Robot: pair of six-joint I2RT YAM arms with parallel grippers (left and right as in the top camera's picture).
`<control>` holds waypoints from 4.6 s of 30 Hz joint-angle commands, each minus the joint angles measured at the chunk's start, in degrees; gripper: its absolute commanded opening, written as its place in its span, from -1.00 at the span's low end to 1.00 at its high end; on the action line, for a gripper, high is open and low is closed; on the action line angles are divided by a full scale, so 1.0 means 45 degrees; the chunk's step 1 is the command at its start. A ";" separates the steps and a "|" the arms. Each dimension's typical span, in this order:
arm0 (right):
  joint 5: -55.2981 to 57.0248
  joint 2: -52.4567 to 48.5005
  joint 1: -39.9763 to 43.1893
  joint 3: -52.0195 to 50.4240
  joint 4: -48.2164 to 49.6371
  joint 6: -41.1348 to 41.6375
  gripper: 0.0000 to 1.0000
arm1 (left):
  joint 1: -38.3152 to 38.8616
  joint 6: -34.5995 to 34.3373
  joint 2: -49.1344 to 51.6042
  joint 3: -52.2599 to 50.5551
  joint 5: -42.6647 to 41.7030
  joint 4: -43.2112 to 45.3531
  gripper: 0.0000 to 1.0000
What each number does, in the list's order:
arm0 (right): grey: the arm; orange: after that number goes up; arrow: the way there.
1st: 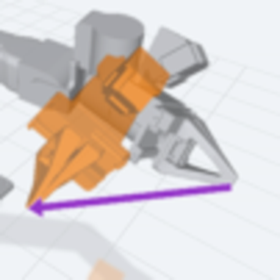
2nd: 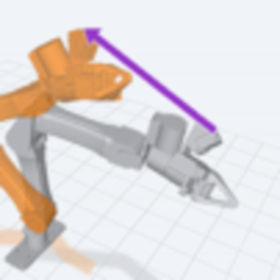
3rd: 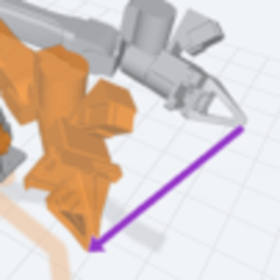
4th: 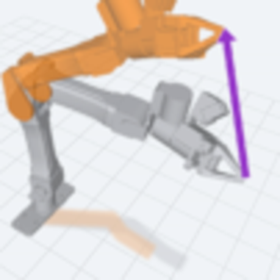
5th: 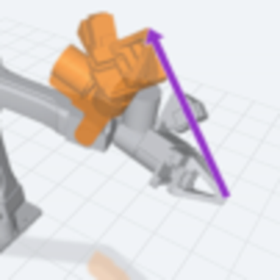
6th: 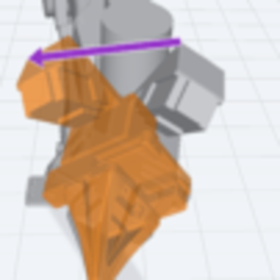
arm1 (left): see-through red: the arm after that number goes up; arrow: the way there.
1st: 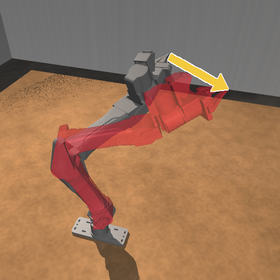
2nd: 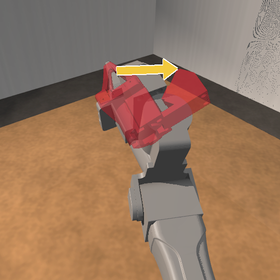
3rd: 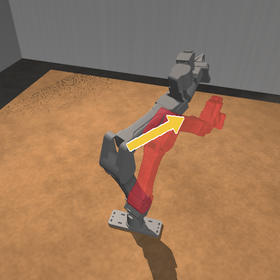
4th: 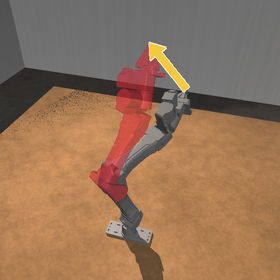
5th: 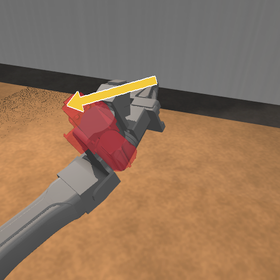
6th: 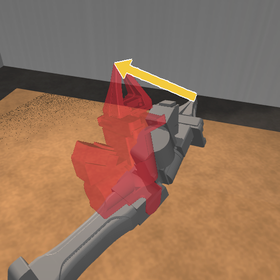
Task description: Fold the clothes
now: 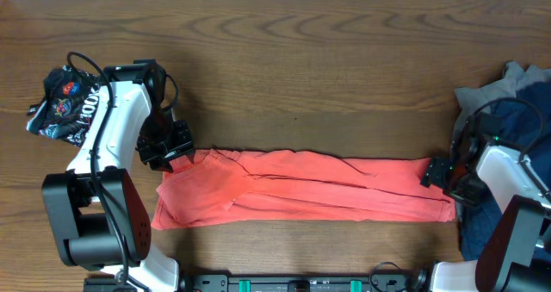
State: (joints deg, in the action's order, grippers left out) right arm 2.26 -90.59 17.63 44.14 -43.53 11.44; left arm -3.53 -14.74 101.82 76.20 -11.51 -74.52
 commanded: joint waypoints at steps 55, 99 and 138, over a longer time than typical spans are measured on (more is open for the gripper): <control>-0.2399 -0.0393 -0.8786 0.4571 -0.2482 0.2783 -0.79 | 0.0024 0.0107 -0.0136 -0.0053 -0.0019 0.0257 -0.05; 0.0792 -0.0680 -0.6717 0.4575 -0.3507 0.2924 0.43 | 0.0024 0.1549 -0.0126 -0.3619 -0.0719 0.2574 0.64; 0.0884 -0.0680 -0.5863 0.4575 -0.3784 0.2827 0.47 | -0.0908 0.1350 -0.0175 0.1209 -0.1870 0.1481 -0.86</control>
State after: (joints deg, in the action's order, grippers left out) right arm 5.21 -93.12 -9.78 63.79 -60.34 24.99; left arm -10.76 -7.92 101.21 79.37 -17.43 -66.57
